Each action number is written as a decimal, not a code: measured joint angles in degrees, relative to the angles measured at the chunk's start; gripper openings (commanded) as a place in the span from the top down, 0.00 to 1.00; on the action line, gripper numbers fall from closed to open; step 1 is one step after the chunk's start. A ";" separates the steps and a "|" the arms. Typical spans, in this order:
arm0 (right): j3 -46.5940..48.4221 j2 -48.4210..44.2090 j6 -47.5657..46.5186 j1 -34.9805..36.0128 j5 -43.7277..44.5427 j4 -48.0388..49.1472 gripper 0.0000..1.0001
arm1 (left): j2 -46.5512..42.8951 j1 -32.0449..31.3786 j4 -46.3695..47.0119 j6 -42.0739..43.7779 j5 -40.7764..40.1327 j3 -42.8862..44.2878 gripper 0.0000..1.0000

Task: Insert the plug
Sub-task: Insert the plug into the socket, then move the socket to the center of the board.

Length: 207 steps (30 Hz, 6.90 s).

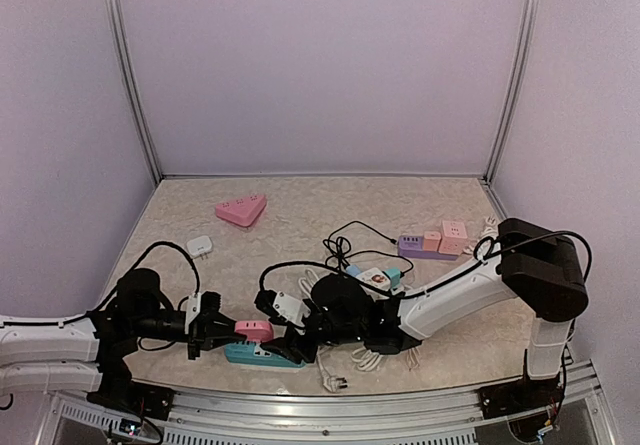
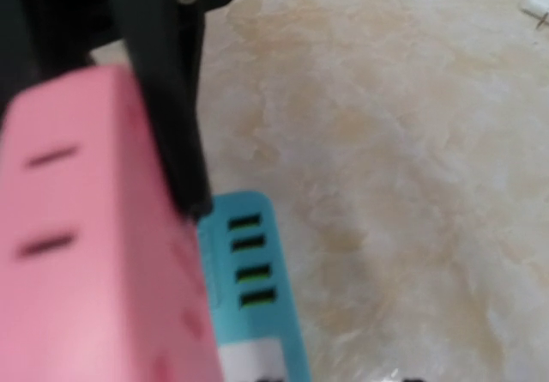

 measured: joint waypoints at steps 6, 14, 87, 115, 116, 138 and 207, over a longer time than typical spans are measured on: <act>-2.01 -1.81 -0.02 0.09 -3.15 0.09 0.44 | 0.31 -0.02 -3.19 0.92 0.72 0.02 1.00; 0.22 -1.81 0.39 0.37 -5.31 0.15 0.62 | 2.91 -0.61 -1.18 2.27 1.57 -0.66 1.00; 0.24 1.01 -4.61 1.77 -3.21 -4.44 1.00 | 20.63 -3.15 5.81 7.98 0.57 2.75 1.00; 4.11 0.46 -3.67 3.17 3.41 -13.35 1.00 | 11.34 -3.28 -0.87 13.53 -2.49 3.15 0.01; 4.11 0.46 -3.45 3.26 3.72 -13.31 1.00 | 10.05 -2.75 -2.14 13.75 -2.45 3.17 0.01; 1.95 -5.27 -2.82 3.43 9.25 -17.00 0.02 | -9.68 9.09 -24.92 12.28 -7.69 16.74 0.01; 9.86 3.48 13.81 -13.64 18.23 -26.51 0.36 | 98.55 29.11 -64.13 -15.87 -20.26 132.19 0.12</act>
